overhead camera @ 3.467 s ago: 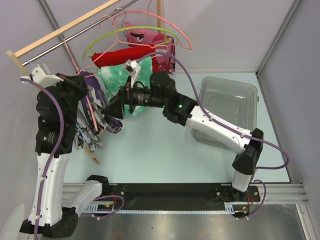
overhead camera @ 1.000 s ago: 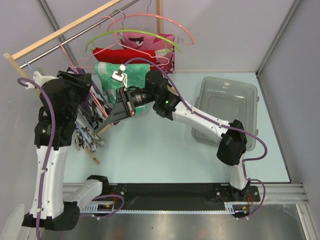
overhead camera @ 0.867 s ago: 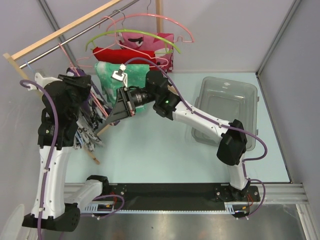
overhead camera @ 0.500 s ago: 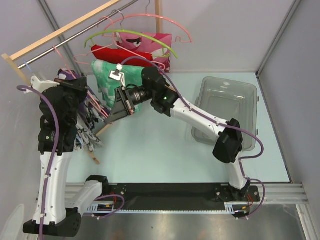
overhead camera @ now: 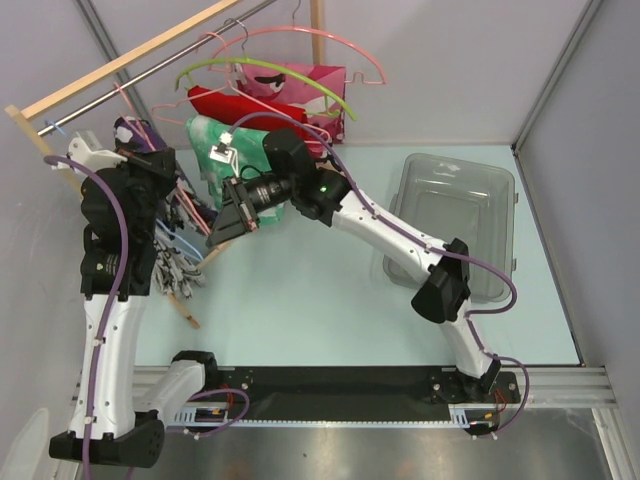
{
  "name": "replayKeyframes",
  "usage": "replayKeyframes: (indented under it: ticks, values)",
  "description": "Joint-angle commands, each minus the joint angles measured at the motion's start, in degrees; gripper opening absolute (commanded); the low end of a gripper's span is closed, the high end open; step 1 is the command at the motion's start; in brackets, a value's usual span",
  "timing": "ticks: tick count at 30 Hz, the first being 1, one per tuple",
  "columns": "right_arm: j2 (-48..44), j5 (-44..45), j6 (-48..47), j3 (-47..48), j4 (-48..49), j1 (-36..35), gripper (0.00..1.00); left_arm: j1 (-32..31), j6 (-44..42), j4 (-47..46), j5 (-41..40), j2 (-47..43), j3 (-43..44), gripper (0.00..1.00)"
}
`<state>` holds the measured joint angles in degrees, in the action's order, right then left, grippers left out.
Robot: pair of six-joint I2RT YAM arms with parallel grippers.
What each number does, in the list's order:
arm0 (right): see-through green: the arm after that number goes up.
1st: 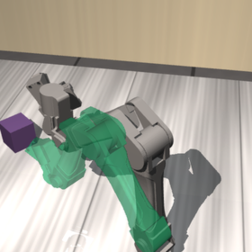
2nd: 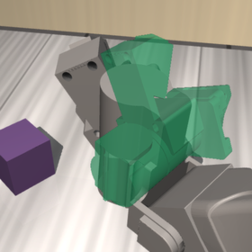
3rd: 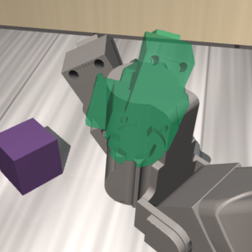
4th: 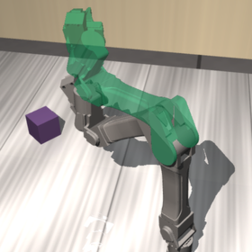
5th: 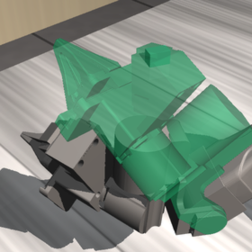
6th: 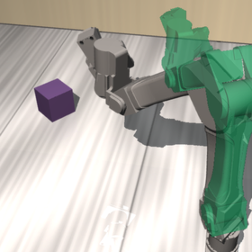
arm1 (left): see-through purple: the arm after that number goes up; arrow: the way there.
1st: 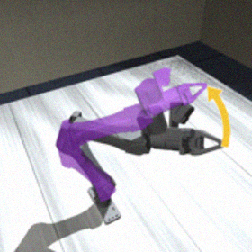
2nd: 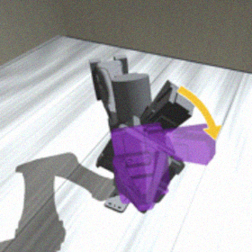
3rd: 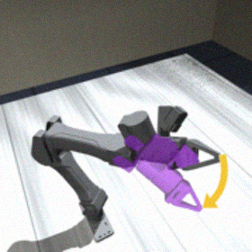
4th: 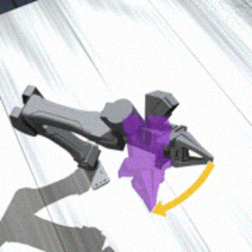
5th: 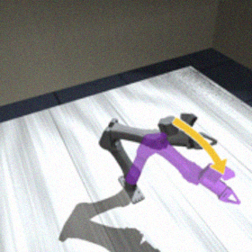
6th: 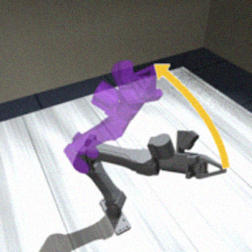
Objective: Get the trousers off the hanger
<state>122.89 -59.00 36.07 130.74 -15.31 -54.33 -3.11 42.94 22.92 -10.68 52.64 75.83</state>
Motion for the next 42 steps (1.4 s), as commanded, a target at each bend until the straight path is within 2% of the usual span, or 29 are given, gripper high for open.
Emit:
replayKeyframes:
  ticks: [1,2,19,33,36,42]
  values:
    - [3.5,16.0,-6.8,5.8,2.0,2.0,0.00,-1.3,-1.2,-9.5,10.2,-4.1,2.2,0.00]
    - [3.9,16.2,-6.7,6.3,2.0,2.3,0.00,-1.4,-1.3,-9.8,12.5,-4.3,2.3,0.00]
    - [2.8,18.4,-9.1,6.2,-0.5,2.1,0.00,-2.2,0.6,-10.3,19.2,-8.5,-0.7,0.00]
    - [3.8,19.3,-9.2,9.5,-2.5,2.4,0.00,-3.6,-4.6,-13.8,23.7,-8.7,1.2,0.00]
    - [1.3,21.1,-10.7,8.1,-4.5,1.6,0.00,-3.7,-4.6,-14.7,26.6,-8.8,1.0,0.00]
    - [-7.9,24.4,-12.3,-2.7,-4.7,-1.5,0.00,-3.9,-2.2,-15.2,32.8,-8.3,1.6,0.01]
